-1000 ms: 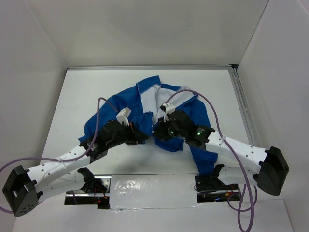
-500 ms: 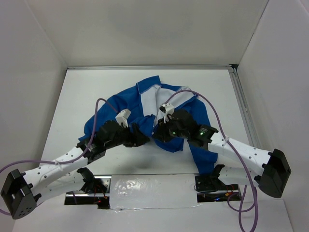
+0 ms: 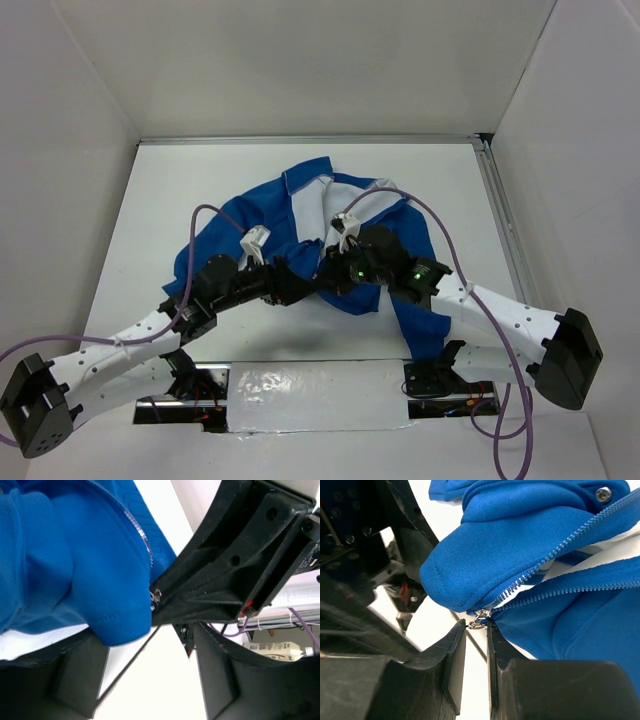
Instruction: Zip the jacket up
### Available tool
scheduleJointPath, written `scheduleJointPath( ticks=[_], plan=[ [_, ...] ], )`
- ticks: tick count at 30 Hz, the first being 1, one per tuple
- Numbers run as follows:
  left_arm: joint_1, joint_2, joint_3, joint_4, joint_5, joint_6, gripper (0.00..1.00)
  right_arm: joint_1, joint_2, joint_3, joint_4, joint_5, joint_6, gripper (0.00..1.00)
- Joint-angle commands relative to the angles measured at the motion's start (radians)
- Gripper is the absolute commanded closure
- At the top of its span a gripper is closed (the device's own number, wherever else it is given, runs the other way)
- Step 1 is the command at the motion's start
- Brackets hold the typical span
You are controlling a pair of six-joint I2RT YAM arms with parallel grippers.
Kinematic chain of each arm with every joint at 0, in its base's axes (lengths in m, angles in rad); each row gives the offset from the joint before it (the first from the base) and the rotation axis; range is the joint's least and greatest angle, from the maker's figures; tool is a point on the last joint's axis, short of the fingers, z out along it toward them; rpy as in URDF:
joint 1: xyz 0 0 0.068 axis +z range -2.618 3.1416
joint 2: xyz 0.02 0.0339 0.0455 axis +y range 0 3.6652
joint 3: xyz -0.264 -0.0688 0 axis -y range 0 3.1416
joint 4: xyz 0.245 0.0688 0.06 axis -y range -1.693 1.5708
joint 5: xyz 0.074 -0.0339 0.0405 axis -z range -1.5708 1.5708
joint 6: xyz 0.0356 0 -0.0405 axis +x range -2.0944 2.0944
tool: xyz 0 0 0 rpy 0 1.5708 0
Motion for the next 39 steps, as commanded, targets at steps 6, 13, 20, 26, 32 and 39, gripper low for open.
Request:
scheduleJointPath(
  ticks=[6, 13, 20, 26, 32, 39],
  plan=[
    [-0.006, 0.038, -0.046, 0.261, -0.074, -0.040, 0.40, -0.019, -0.025, -0.023, 0.092, -0.073, 0.053, 1.00],
    [-0.007, 0.068, -0.079, 0.388, -0.093, -0.064, 0.48, -0.045, -0.041, -0.046, 0.118, -0.121, 0.059, 1.00],
    [-0.015, 0.133, -0.050, 0.411, -0.070, -0.057, 0.73, -0.060, -0.048, -0.066, 0.172, -0.151, 0.073, 1.00],
    [-0.018, 0.123, -0.021, 0.301, -0.111, -0.046, 1.00, -0.073, -0.085, -0.054, 0.079, -0.086, 0.052, 1.00],
    [-0.024, 0.049, -0.003, 0.063, -0.189, -0.008, 1.00, -0.091, -0.136, -0.003, -0.075, 0.072, 0.013, 1.00],
    [-0.030, -0.011, -0.009, -0.057, -0.174, 0.017, 1.00, -0.094, -0.099, 0.081, -0.118, 0.081, -0.031, 1.00]
  ],
)
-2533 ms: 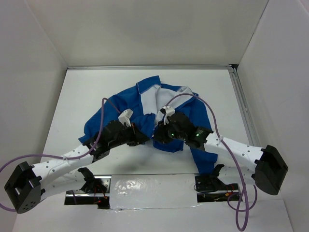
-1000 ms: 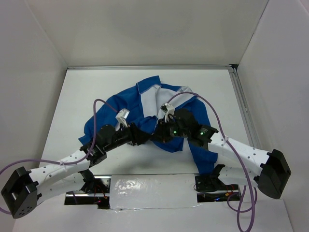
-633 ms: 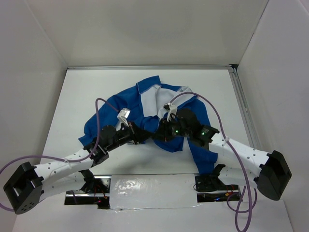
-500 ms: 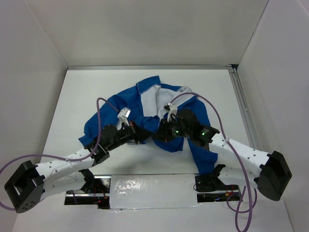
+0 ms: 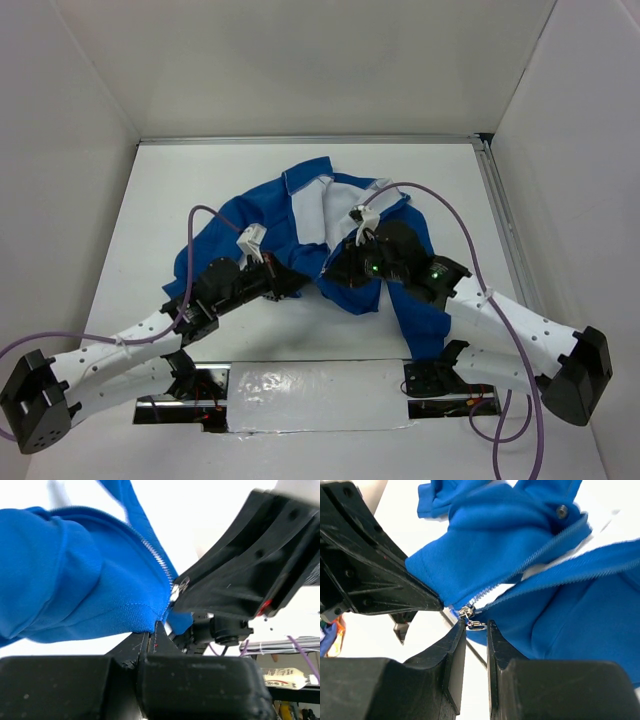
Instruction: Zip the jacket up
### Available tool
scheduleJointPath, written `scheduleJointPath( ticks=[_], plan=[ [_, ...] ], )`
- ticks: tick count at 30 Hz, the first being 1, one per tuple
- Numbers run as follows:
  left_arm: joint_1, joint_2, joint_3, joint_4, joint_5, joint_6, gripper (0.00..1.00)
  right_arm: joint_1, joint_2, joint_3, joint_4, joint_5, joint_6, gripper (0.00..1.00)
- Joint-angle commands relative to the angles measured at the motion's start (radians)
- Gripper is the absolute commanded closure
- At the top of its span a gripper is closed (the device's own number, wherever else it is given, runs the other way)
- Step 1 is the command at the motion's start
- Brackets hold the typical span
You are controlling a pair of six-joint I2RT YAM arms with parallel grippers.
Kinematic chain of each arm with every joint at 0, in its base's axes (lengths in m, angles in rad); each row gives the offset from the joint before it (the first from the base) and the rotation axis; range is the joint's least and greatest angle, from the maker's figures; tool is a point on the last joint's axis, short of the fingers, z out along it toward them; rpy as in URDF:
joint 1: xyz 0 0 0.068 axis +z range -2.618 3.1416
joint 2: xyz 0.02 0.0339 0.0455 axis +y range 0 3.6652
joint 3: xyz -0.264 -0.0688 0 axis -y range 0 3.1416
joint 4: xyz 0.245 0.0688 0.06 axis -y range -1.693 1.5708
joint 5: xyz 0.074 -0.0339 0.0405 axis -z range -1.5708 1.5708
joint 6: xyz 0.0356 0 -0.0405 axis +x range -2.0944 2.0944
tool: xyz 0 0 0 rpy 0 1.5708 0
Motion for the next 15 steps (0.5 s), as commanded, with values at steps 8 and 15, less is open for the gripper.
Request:
scheduleJointPath(
  ticks=[8, 15],
  plan=[
    [0.000, -0.043, 0.031, -0.225, 0.012, 0.078, 1.00, -0.018, 0.007, 0.080, 0.007, 0.090, -0.005, 1.00],
    [-0.003, -0.159, 0.019, -0.393, 0.041, 0.012, 1.00, -0.029, 0.081, 0.204, -0.130, 0.436, 0.009, 1.00]
  ],
)
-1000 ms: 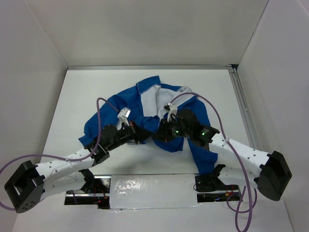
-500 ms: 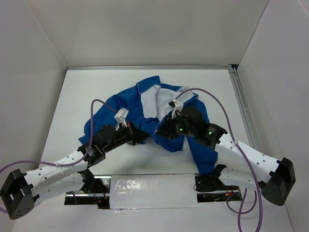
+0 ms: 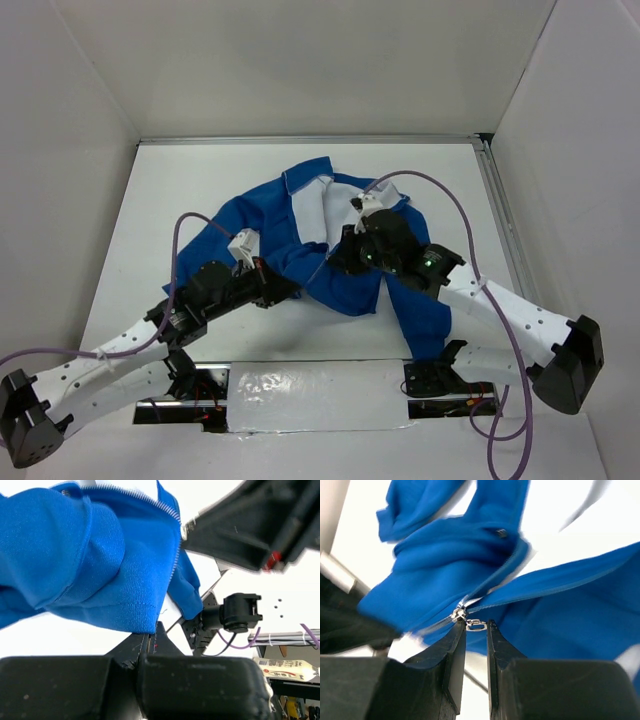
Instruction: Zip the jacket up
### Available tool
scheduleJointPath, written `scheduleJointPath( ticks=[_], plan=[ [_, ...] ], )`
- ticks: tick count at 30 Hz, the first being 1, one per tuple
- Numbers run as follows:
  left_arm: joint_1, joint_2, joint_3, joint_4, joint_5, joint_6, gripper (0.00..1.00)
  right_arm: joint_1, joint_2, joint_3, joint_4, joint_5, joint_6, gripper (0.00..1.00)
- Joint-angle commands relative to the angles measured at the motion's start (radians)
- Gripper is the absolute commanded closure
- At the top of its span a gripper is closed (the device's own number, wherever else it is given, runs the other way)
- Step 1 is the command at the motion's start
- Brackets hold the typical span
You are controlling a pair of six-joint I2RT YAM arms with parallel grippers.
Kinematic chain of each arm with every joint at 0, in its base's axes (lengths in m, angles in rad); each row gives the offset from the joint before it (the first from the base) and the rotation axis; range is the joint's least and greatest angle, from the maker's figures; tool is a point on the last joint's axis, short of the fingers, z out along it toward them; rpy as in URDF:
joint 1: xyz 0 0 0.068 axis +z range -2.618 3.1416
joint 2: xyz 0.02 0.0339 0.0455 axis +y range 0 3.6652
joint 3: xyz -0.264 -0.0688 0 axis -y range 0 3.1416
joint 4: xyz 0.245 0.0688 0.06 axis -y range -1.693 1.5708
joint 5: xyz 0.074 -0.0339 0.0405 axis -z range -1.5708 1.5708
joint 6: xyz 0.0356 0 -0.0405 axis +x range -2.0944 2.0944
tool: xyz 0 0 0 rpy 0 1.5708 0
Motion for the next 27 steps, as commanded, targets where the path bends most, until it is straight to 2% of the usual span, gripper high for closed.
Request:
scheduleJointPath(
  ticks=[1, 5, 8, 15, 18, 19, 20, 21, 22, 23, 24, 25, 26, 27],
  plan=[
    [-0.002, -0.094, 0.005, -0.238, 0.020, -0.013, 1.00, -0.056, 0.067, 0.127, -0.051, 0.320, 0.009, 1.00],
    [-0.003, -0.188, 0.002, -0.320, 0.009, -0.030, 1.00, -0.112, 0.126, 0.177, -0.043, 0.348, 0.015, 1.00],
    [-0.005, -0.228, 0.000, -0.392, -0.009, -0.055, 1.00, -0.179, 0.233, 0.247, -0.055, 0.414, 0.019, 1.00],
    [-0.005, -0.276, -0.003, -0.498, -0.042, -0.086, 1.00, -0.437, 0.521, 0.517, -0.071, 0.473, -0.006, 1.00],
    [-0.005, -0.294, -0.006, -0.526, -0.039, -0.096, 1.00, -0.562, 0.718, 0.733, -0.097, 0.459, -0.018, 1.00],
    [-0.005, -0.300, -0.008, -0.538, -0.035, -0.099, 1.00, -0.624, 0.843, 0.890, -0.121, 0.454, -0.017, 1.00],
    [-0.005, -0.303, -0.011, -0.543, -0.035, -0.102, 1.00, -0.652, 0.909, 0.978, -0.156, 0.450, -0.018, 1.00],
    [-0.005, -0.308, -0.012, -0.549, -0.035, -0.107, 1.00, -0.676, 0.977, 1.183, -0.169, 0.450, -0.024, 1.00],
    [-0.005, -0.308, -0.011, -0.563, -0.029, -0.109, 1.00, -0.734, 1.129, 1.317, -0.201, 0.448, -0.033, 1.00],
    [-0.005, -0.306, -0.008, -0.570, -0.029, -0.113, 1.00, -0.760, 1.210, 1.608, -0.265, 0.422, -0.034, 1.00],
    [-0.005, -0.308, -0.003, -0.587, -0.028, -0.116, 1.00, -0.820, 1.349, 1.734, -0.313, 0.398, 0.001, 1.00],
    [-0.005, -0.306, -0.002, -0.595, -0.026, -0.121, 1.00, -0.840, 1.382, 1.814, -0.322, 0.364, 0.020, 1.00],
    [-0.005, -0.303, -0.001, -0.603, -0.031, -0.125, 1.00, -0.857, 1.382, 1.753, -0.286, 0.291, 0.052, 1.00],
    [-0.003, -0.300, -0.003, -0.603, -0.035, -0.130, 1.00, -0.866, 1.305, 1.646, -0.220, 0.266, 0.060, 1.00]
  ],
)
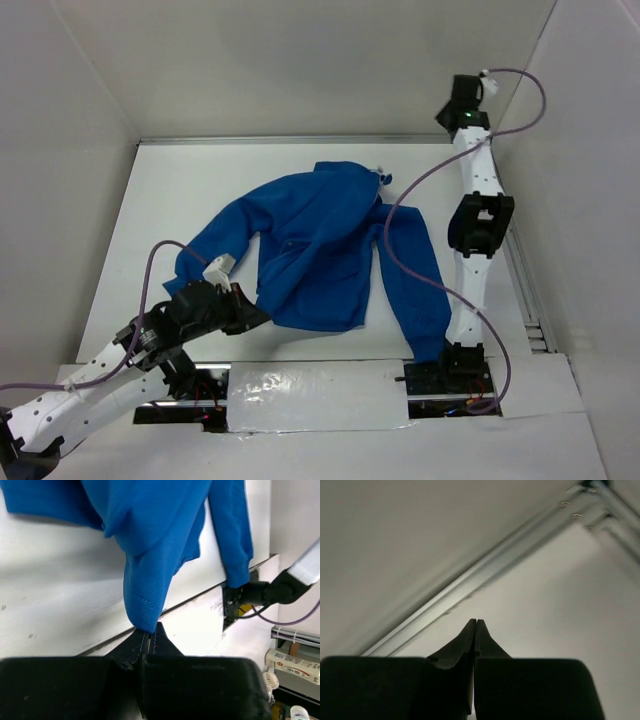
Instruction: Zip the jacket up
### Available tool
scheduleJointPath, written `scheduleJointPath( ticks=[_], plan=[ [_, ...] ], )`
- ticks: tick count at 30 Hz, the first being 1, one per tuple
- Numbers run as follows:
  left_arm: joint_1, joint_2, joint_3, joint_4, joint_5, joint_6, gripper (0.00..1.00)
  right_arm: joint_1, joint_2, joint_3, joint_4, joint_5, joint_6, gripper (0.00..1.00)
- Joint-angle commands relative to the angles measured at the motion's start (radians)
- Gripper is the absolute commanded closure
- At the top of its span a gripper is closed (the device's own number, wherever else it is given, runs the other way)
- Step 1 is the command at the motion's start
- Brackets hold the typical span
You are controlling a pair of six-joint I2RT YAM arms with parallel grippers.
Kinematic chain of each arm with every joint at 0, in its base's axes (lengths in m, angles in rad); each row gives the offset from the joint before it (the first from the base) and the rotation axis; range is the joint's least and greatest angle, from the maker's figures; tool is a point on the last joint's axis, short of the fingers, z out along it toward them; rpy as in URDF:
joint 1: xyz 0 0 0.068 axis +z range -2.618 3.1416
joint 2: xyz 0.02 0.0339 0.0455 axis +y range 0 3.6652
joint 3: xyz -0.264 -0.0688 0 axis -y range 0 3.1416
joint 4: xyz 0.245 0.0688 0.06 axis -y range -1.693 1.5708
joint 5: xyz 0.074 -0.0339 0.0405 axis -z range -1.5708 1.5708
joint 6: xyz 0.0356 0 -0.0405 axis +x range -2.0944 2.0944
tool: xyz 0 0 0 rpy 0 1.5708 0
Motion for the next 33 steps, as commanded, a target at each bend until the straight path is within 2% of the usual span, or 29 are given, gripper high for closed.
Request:
scheduleJointPath(
  ticks=[1, 2, 3, 4, 5, 6, 7, 8, 9, 11, 13, 16, 18, 19, 20, 22, 23, 25, 26, 29, 30, 31, 32, 33],
  plan=[
    [-0.006, 0.002, 0.002, -0.052, 0.024, -0.032, 1.00, -0.080, -0.128, -0.157, 0.162, -0.071, 0.053, 1.00],
    [-0.006, 0.013, 0.010, -0.046, 0.015, -0.034, 1.00, -0.078, -0.209, -0.356, 0.237, -0.110, 0.050, 1.00],
    [-0.006, 0.020, 0.019, -0.049, 0.010, -0.043, 0.86, -0.078, -0.225, -0.398, 0.279, -0.137, 0.042, 0.96],
    [-0.006, 0.040, 0.040, -0.058, 0.001, -0.050, 0.19, -0.078, -0.227, -0.375, 0.272, -0.149, 0.042, 0.89],
    [-0.006, 0.049, 0.056, -0.069, -0.004, -0.058, 0.01, -0.078, -0.204, -0.331, 0.240, -0.169, 0.026, 0.81],
    [-0.006, 0.057, 0.071, -0.083, -0.005, -0.066, 0.01, -0.077, -0.187, -0.287, 0.211, -0.180, 0.012, 0.59],
    [-0.006, 0.069, 0.097, -0.095, -0.004, -0.052, 0.01, -0.072, -0.172, -0.203, 0.150, -0.180, 0.003, 0.45],
    [-0.006, 0.071, 0.111, -0.101, -0.043, -0.047, 0.01, -0.071, -0.166, -0.180, 0.129, -0.183, -0.017, 0.41],
    [-0.006, 0.072, 0.125, -0.106, -0.059, -0.046, 0.01, -0.068, -0.176, -0.176, 0.120, -0.195, -0.028, 0.29],
    [-0.006, 0.072, 0.166, -0.104, -0.115, -0.011, 0.01, -0.062, -0.248, -0.254, 0.143, -0.212, -0.054, 0.16],
    [-0.006, 0.082, 0.200, -0.100, -0.149, 0.032, 0.01, -0.060, -0.314, -0.372, 0.173, -0.215, -0.071, 0.08],
    [-0.006, 0.158, 0.296, -0.088, -0.212, 0.087, 0.01, -0.058, -0.470, -0.522, 0.170, -0.237, -0.100, 0.04],
    [-0.006, 0.216, 0.332, 0.000, -0.214, 0.188, 0.01, -0.057, -0.536, -0.662, 0.132, -0.249, -0.106, 0.00],
    [-0.004, 0.299, 0.379, 0.012, -0.223, 0.196, 0.01, -0.055, -0.604, -0.717, 0.120, -0.259, -0.112, 0.00],
    [0.003, 0.401, 0.443, 0.030, -0.224, 0.228, 0.01, -0.058, -0.645, -0.849, 0.120, -0.261, -0.111, 0.00],
    [0.080, 0.517, 0.528, 0.051, -0.154, 0.284, 0.01, -0.060, -0.743, -0.983, 0.121, -0.318, -0.126, 0.00],
    [0.109, 0.631, 0.617, 0.055, -0.063, 0.337, 0.01, -0.062, -0.771, -1.104, 0.133, -0.328, -0.126, 0.00],
    [0.189, 0.748, 0.708, 0.060, 0.027, 0.386, 0.01, -0.063, -0.817, -1.198, 0.170, -0.350, -0.140, 0.00],
    [0.209, 0.857, 0.793, 0.073, 0.098, 0.428, 0.01, -0.063, -0.827, -1.266, 0.176, -0.370, -0.140, 0.00],
    [0.254, 1.025, 0.927, 0.133, 0.196, 0.585, 0.01, -0.057, -0.811, -1.320, 0.206, -0.480, -0.169, 0.00],
    [0.257, 1.144, 1.026, 0.158, 0.211, 0.636, 0.01, -0.051, -0.789, -1.320, 0.206, -0.500, -0.188, 0.00],
    [0.258, 1.202, 1.091, 0.138, 0.217, 0.685, 0.01, -0.049, -0.775, -1.317, 0.195, -0.523, -0.197, 0.00],
    [0.260, 1.340, 1.245, 0.106, 0.213, 0.756, 0.01, -0.046, -0.759, -1.296, 0.181, -0.520, -0.204, 0.00],
    [0.269, 1.406, 1.322, 0.039, 0.173, 0.776, 0.01, -0.043, -0.726, -1.286, 0.174, -0.513, -0.217, 0.00]
  ],
)
